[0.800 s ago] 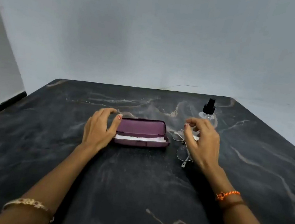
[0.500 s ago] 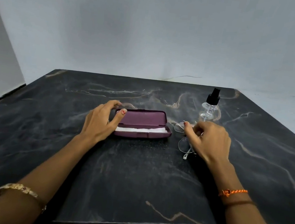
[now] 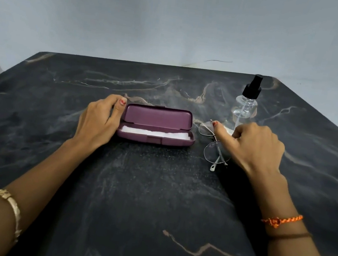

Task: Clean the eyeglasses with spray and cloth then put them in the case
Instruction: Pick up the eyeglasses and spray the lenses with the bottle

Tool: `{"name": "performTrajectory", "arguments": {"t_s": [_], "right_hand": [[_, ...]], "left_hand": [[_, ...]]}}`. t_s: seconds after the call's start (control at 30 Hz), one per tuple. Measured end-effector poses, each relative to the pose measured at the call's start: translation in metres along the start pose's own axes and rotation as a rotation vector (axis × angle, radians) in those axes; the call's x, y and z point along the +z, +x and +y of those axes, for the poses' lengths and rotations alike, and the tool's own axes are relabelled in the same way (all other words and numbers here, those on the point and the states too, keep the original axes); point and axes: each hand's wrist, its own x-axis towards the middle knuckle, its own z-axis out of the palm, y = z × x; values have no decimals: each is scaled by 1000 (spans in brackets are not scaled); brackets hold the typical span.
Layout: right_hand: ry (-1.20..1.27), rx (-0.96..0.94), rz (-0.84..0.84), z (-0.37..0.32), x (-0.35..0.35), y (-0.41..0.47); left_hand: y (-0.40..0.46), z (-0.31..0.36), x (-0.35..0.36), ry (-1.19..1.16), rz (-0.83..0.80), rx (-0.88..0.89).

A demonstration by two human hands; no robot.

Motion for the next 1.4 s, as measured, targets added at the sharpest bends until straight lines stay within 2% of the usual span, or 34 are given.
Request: {"name": "performTrajectory", "arguments": {"t_s": [0.17,0.4,0.7,1.03,1.4], "right_hand": [[87,-54,-20,2,-11,-1],[38,-131,-414,7,-17,-2],[314,-76,-610,22,-23,2],[363,-7,-419,27,-23,3],[322,-152,-48,18,-22,-1]], "left_hand": [[1,0,1,14,23,-19],[1,4,-1,-5,18,-17],[0,5,-2,-12,13,22],[1,3,-2,-54,35,24],[1,3,0,-68,35,47]]}}
